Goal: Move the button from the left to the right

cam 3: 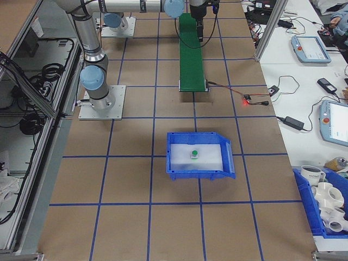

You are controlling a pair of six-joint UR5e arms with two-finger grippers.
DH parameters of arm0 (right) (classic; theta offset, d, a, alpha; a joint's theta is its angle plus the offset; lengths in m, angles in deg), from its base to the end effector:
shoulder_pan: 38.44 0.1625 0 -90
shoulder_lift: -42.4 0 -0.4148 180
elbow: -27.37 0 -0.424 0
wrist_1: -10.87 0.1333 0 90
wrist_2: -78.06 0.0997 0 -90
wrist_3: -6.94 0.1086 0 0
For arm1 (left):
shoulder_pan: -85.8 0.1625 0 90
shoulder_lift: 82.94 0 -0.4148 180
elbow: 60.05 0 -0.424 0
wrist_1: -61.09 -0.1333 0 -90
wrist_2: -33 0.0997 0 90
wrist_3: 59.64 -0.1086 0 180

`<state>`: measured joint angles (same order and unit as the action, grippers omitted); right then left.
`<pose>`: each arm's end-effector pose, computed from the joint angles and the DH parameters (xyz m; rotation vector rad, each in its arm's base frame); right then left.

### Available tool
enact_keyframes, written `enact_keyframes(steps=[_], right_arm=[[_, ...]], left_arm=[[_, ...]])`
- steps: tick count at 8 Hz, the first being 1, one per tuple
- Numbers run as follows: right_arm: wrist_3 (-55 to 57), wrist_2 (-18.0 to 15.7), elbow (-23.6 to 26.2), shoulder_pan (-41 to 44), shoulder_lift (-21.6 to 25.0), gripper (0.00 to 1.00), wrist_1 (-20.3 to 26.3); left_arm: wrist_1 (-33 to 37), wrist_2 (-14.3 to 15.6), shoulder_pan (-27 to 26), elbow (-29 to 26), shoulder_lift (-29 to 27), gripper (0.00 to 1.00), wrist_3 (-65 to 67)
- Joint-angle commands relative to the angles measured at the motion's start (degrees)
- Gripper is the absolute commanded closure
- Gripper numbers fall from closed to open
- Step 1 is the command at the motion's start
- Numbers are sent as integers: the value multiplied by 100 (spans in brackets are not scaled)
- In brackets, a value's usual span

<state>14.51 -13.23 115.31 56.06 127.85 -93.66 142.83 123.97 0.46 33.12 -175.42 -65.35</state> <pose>0.1757 -0.5646 0.4722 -0.0874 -3.1226 0.3313 -0.0868 -0.5533 0.4312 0.0280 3.1197 -0.0684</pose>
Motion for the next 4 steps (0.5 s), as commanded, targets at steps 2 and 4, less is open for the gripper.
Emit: enact_keyframes(steps=[2, 4], right_arm=[[70, -37, 22, 139, -2, 0, 38], [26, -38, 22, 139, 16, 0, 38]], left_arm=[[0, -8, 0, -18, 11, 0, -1], [0, -8, 0, -18, 11, 0, -1]])
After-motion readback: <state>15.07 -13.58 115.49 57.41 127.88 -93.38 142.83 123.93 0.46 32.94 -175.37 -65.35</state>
